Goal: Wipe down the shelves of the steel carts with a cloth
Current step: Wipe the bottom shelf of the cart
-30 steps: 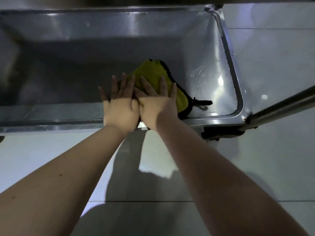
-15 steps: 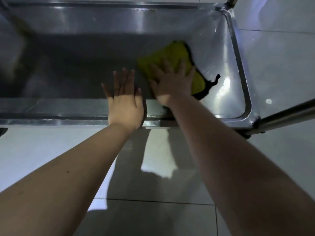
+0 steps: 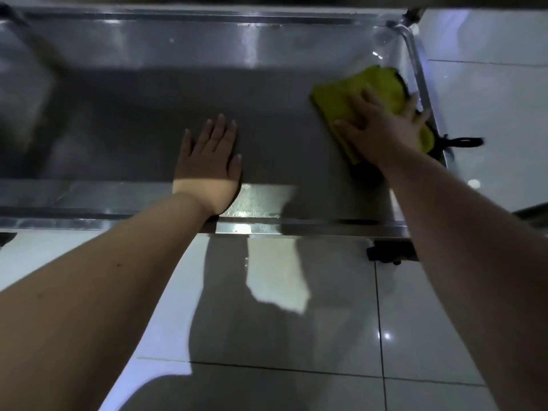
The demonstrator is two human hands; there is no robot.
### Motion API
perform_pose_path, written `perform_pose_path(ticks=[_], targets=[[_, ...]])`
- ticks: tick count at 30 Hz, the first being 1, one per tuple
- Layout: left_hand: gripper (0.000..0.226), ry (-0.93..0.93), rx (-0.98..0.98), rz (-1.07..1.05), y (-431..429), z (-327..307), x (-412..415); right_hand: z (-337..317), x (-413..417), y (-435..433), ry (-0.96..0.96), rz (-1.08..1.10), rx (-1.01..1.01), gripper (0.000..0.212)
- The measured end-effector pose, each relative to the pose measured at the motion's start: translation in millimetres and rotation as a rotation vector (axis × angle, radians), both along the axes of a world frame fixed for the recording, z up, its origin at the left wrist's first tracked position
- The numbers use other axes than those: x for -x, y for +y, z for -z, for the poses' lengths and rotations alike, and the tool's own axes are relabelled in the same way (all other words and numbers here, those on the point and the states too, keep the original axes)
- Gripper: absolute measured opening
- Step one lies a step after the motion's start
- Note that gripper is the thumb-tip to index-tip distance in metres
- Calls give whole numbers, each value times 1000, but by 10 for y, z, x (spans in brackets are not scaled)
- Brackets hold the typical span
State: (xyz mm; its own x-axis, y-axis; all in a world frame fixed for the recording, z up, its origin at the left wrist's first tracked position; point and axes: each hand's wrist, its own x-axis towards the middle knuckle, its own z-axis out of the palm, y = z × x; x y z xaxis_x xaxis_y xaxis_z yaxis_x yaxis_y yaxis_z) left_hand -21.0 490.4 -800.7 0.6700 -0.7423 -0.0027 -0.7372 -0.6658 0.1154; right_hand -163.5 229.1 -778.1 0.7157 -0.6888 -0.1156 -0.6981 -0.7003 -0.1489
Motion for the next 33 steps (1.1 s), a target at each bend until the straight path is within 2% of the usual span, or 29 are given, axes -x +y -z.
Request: perform_pose_path(ticks=[3,5,11,14,16,20,22,25,27,31,33], targets=[[66,0,-16,7,-14,-7,-15,-32,16,-191,51,156,-3,62],[66,10,-8,5,-8,-17,-11,-19,-239,15,45,197,10,61],[69,22,47,-19,-1,8,-20,52,-1039,1349,-42,-296,47,53],[68,25,43,-26,8,5,8,67,-991,1228,-56,-358,29,53],[68,15,28,-13,16,-1,8,99,-838,773,-60,-275,59,53],[70,41,37,-23,-3,-20,-14,33,-171,-354,-10,91,23,57],[70,66,51,-21,1,-26,-38,1,11,-495,23,172,30,59],[62,93,41,-2,4,-36,-65,25,-138,-50,7,182,35,58],[56,143,71,-15,-2,-58,-113,31,-250,498,-11,78,13,56],[56,448,324,-119,11,-115,-172,46,-90,1598,15,-170,5,55],[57,580,455,-183,34,-157,-166,30,68,1714,-4,-228,3,55]])
